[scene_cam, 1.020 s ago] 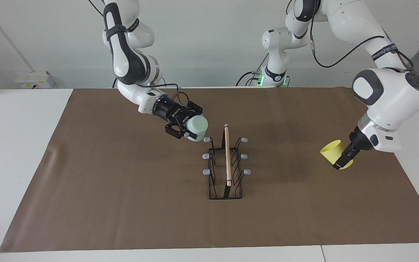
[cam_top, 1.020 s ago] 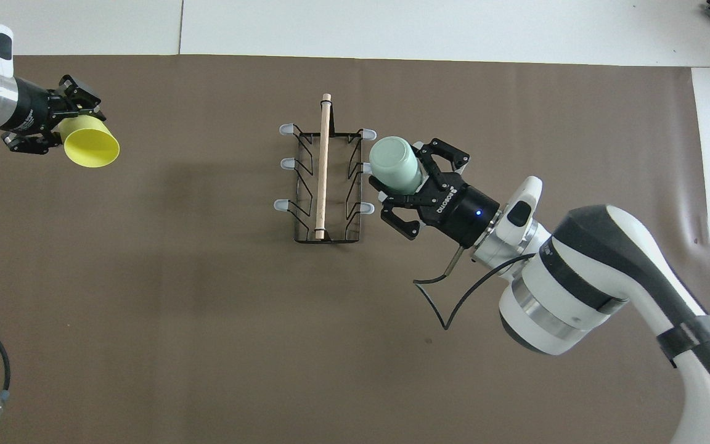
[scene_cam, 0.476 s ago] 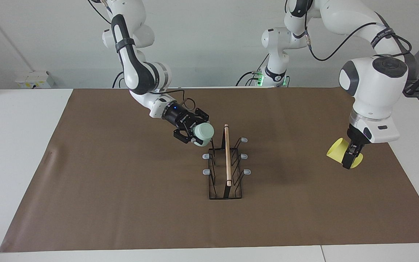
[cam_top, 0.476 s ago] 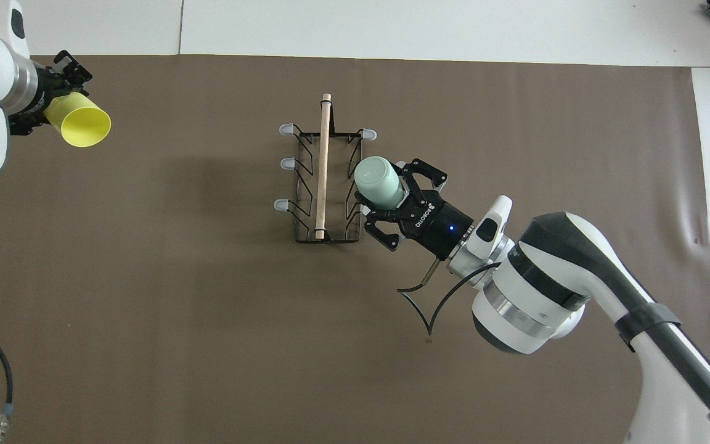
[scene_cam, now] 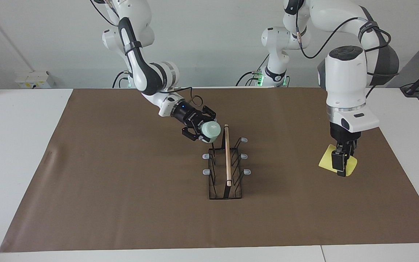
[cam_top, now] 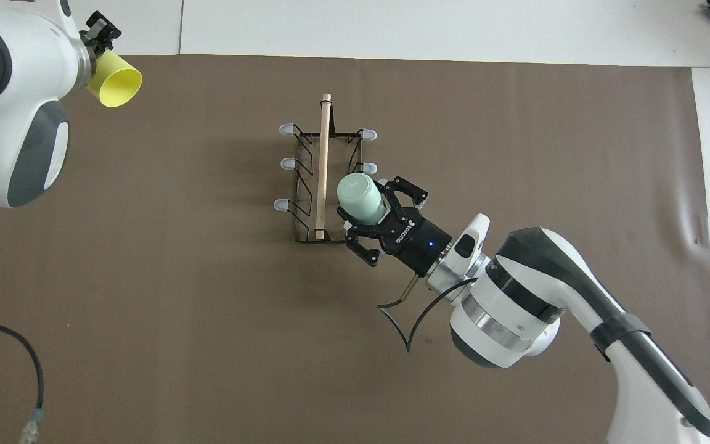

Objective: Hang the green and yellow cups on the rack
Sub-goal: 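Carry the green cup with the right gripper onto a rack peg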

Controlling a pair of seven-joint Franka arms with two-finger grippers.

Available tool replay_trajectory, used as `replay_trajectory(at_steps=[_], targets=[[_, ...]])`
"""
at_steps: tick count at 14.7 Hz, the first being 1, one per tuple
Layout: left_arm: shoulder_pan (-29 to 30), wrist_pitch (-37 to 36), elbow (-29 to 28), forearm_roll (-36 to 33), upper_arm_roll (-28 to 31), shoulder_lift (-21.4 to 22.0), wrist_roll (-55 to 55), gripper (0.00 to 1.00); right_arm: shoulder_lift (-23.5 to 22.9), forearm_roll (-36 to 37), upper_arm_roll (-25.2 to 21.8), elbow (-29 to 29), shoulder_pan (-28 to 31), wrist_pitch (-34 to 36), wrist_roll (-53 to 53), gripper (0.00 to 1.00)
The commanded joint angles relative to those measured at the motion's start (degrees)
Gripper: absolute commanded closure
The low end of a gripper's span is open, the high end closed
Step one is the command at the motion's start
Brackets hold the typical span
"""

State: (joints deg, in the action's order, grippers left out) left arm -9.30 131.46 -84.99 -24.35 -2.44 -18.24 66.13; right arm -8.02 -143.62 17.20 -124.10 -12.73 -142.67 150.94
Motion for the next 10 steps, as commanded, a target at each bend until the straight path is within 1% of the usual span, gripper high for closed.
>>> replay_trajectory(at_steps=[1, 5, 7, 9, 10], targets=[[-2.03, 4.93, -3.41, -1.93, 0.85, 2.15, 2.52, 1.0, 0.19, -2.1, -0.06, -0.52, 0.16, -0.5, 2.95, 1.0], [-4.59, 4.51, -10.53, -10.88, 0.77, 6.63, 2.52, 1.0, -0.15, -2.19, -0.06, -1.49, 0.6, 0.37, 4.18, 1.0], [-5.99, 4.07, -11.59, -12.13, 0.85, 7.34, 2.52, 1.0, -2.78, -2.28, -0.14, -1.75, 1.04, 3.96, 6.37, 1.0], [-8.71, 1.44, -12.21, -12.3, 0.94, 7.96, 2.69, 1.0, -6.29, -2.28, -0.15, -1.93, 1.56, 8.09, 9.01, 1.0], [-10.2, 0.65, -13.0, -13.61, 0.94, 8.4, 2.78, 1.0, -7.88, -2.89, -0.15, -1.93, 1.65, 9.59, 10.15, 1.0]])
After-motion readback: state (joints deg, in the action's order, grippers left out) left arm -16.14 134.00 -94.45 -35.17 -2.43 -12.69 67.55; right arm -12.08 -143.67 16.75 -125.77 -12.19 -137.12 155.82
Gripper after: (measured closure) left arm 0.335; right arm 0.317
